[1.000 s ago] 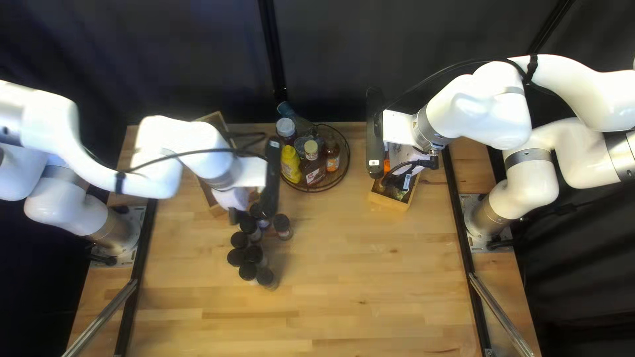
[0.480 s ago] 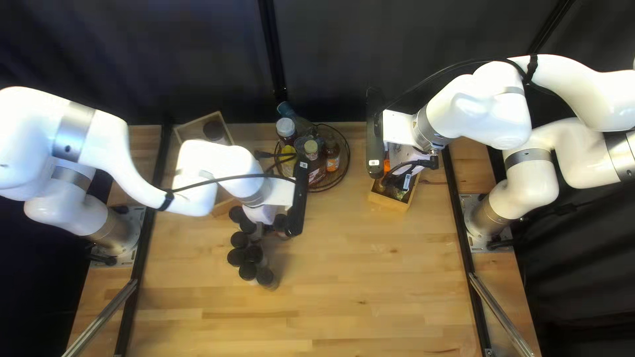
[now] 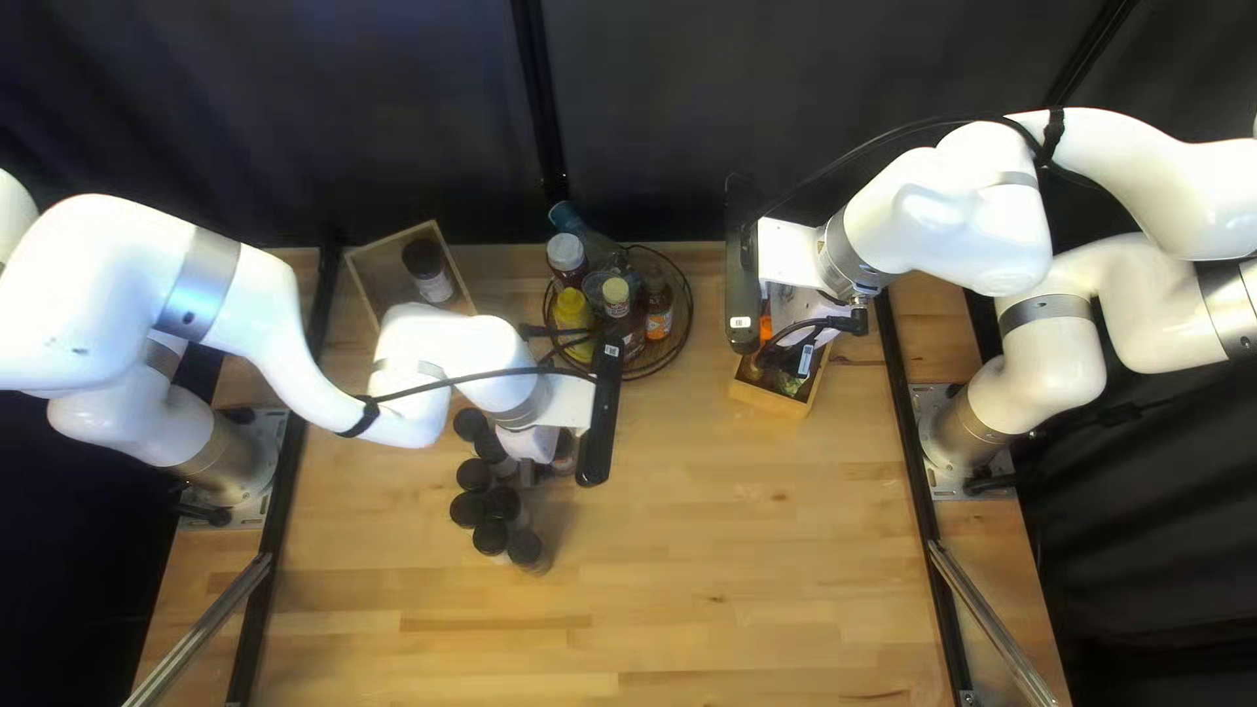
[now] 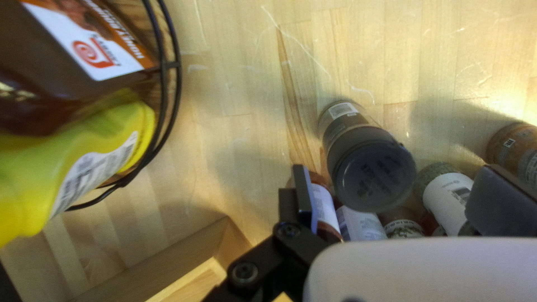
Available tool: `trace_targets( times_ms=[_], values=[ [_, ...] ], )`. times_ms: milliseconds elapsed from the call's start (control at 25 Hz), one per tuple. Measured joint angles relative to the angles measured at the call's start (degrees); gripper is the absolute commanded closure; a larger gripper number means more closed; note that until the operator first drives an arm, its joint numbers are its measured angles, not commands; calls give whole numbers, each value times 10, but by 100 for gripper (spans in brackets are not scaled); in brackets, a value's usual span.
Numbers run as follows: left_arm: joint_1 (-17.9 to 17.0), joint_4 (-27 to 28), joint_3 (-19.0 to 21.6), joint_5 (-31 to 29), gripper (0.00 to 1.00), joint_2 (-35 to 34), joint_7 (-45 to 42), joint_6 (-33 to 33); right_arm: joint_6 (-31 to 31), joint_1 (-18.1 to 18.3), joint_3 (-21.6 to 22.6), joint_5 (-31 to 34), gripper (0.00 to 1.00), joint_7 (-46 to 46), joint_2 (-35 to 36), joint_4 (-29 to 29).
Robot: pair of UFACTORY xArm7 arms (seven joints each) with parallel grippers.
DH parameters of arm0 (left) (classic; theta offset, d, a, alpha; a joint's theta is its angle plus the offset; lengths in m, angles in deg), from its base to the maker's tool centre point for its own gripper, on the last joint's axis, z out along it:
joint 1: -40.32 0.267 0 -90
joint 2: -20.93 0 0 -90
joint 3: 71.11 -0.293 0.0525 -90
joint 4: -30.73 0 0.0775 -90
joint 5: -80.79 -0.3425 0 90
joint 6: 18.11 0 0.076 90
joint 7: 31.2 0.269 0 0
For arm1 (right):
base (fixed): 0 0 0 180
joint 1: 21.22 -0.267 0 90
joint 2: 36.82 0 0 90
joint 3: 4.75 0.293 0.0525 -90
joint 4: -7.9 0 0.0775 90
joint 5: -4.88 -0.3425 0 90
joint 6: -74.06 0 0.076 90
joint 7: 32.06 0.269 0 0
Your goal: Separate condiments, baby food and spices and place it in 3 different racks/containers
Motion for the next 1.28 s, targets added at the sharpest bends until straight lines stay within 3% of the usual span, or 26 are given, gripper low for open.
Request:
trace_targets(
  times_ms=[80,400,680,880,1080,1280],
  values=[
    [0,0,-1,-1,100,1,-1,1,0,0,0,0,0,0,0,0],
    [-8,17,6,2,100,-20,-9,-38,0,0,0,0,0,0,0,0],
    [-23,73,21,9,100,-49,-13,-133,0,0,0,0,0,0,0,0],
    [-27,90,26,2,100,-121,-10,-219,0,0,0,0,0,0,0,0],
    [-20,68,25,-18,100,-219,-11,-284,0,0,0,0,0,0,0,0],
    [7,-3,4,-44,100,-308,-10,-302,0,0,0,0,0,0,0,0]
  ],
)
